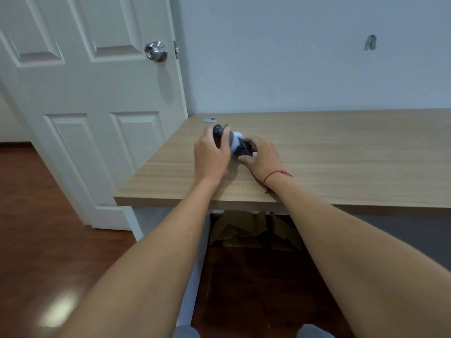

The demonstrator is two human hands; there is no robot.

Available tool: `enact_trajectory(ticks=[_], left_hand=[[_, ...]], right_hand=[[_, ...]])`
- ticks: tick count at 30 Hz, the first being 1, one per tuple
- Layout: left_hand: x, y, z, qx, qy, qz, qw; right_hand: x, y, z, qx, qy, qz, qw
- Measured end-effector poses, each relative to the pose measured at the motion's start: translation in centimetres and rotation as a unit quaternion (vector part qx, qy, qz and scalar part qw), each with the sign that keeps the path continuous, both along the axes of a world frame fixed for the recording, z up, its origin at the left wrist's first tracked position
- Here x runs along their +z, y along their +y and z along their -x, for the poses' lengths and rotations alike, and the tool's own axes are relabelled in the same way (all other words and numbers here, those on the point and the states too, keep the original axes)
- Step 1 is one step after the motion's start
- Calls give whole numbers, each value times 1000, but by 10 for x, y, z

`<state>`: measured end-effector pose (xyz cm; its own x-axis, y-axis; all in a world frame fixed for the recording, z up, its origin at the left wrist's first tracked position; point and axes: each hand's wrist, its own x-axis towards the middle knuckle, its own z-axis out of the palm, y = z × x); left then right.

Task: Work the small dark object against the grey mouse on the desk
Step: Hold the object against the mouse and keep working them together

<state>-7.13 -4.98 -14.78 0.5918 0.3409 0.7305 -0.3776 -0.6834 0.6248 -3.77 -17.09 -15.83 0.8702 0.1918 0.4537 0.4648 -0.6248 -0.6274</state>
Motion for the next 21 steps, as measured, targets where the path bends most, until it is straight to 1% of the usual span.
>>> enact_trajectory(ticks=[2,3,5,7,8,9,12,14,18,21], left_hand=[[0,-6,3,-42,-7,-38,998],[-1,-6,2,-33,-1,-45,998],[-4,0,-6,27,48,-29,998],[-4,8,-11,91,109,-11,990],[-4,10,-12,97,109,-5,989],[-3,9,-12,80,88,1,993],[1,-2,-3,-22,-1,5,1000],[1,-4,-2,-39,-10,-3,999],[-4,7,-12,51,49,35,997],[-5,12,-15,89,80,76,990]], right_hand=[[-1,-2,-3,-8,13,-19,1000],[-1,-3,-3,-12,16,-26,999],[-1,-2,-2,-7,24,-39,999],[0,-1,1,12,38,-47,998],[-1,0,1,17,43,-49,998],[-1,-1,0,14,43,-52,998],[-1,-4,-3,0,49,-65,997],[-1,-5,-3,13,60,-74,995],[0,-5,2,51,81,-97,991],[1,-7,3,66,86,-90,990]])
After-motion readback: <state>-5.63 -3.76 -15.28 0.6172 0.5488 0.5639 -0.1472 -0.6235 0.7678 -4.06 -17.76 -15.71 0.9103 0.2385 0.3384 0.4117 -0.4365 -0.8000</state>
